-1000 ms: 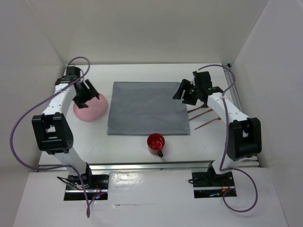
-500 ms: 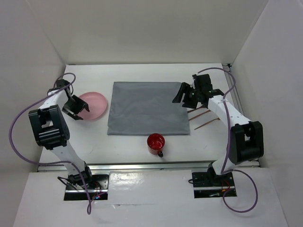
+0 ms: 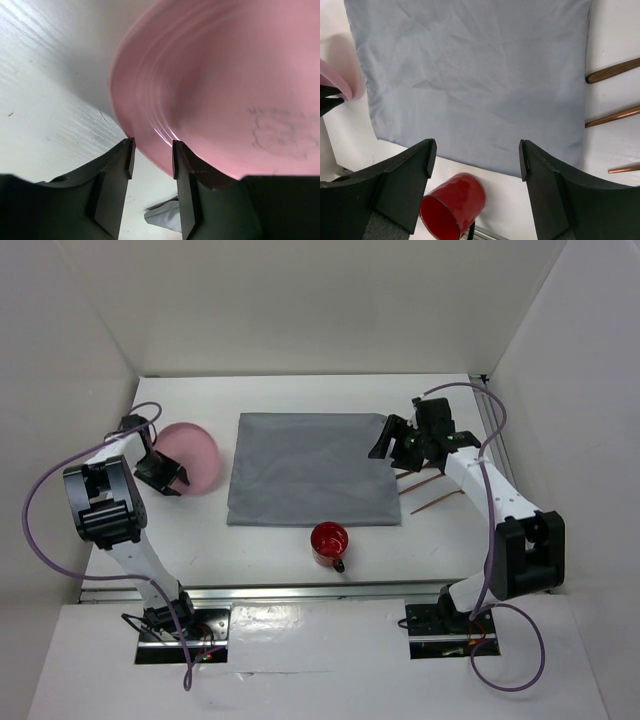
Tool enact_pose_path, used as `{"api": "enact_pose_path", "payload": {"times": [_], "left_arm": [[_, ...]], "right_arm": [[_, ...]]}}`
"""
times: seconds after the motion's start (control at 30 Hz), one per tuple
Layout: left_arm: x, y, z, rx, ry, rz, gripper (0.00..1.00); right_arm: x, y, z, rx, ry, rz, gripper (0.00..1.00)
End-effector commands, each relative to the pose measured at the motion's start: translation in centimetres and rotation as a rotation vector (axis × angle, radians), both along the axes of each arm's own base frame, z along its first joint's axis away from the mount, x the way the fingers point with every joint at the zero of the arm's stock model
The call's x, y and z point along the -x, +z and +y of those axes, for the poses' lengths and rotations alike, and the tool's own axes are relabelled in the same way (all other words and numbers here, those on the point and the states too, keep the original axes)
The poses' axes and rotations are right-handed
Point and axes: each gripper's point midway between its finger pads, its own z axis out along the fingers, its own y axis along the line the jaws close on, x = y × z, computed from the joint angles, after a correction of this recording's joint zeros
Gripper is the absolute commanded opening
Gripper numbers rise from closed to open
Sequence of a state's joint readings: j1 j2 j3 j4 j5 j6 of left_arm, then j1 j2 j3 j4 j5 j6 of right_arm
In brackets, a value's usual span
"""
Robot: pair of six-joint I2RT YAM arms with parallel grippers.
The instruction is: Set the dinner table for one person
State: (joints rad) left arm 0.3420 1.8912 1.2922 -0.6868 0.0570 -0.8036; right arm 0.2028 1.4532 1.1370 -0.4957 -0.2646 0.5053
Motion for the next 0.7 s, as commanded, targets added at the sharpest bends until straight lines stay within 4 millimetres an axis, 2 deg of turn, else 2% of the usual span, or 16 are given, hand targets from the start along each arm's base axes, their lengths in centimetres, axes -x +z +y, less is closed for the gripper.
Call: {"api": "enact_pose_path", "payload": {"times": [0.0,0.1,0.13,0.2,0.27,0.33,0.4,0.47,0.53,0.57,0.6,0.67], "left_arm": [[-1.1,2.9,0.3,-0.025,-0.048,-0.084,0.53],[-1.6,4.7,0.4,-0.04,-0.073,-0.13,0.59],[-1.9,6.0,0.8,-0.067,-0.079,-0.163,0.63],[-2.0,7.2,0.8,-0.079,-0.088,-0.185,0.7],[-2.2,8.7,1.0,-0.098,-0.096,-0.224,0.73],[-2.2,9.1,1.0,-0.102,-0.096,-0.234,0.73],[-2.2,9.1,1.0,-0.102,-0.096,-0.234,0.75],[-1.9,8.9,1.1,-0.108,-0.092,-0.217,0.81],[-1.3,7.6,1.2,-0.106,-0.077,-0.167,0.88],[-0.4,6.9,1.1,-0.1,-0.058,-0.13,0.95],[0.1,6.4,1.1,-0.103,-0.056,-0.112,0.98],[0.1,5.6,1.2,-0.094,-0.049,-0.119,1.0]], "right_arm": [[0.6,1.0,-0.2,0.01,-0.007,-0.026,0.79],[0.7,1.0,0.0,0.002,0.001,-0.025,0.79],[0.8,1.1,0.2,-0.006,0.009,-0.023,0.79],[0.8,1.1,0.2,-0.012,0.003,-0.019,0.79],[0.8,1.2,0.3,-0.018,0.009,-0.018,0.79],[0.9,0.9,0.3,-0.018,0.009,-0.018,0.79],[0.9,0.9,0.3,-0.018,0.009,-0.018,0.79],[0.9,0.9,0.3,-0.018,0.009,-0.018,0.79],[1.0,0.6,0.3,-0.016,0.009,-0.009,0.79],[1.0,0.6,0.3,-0.016,0.009,-0.009,0.79],[1.2,0.2,0.2,-0.014,0.009,0.0,0.79],[1.2,0.2,0.2,-0.014,0.009,0.0,0.79]]}}
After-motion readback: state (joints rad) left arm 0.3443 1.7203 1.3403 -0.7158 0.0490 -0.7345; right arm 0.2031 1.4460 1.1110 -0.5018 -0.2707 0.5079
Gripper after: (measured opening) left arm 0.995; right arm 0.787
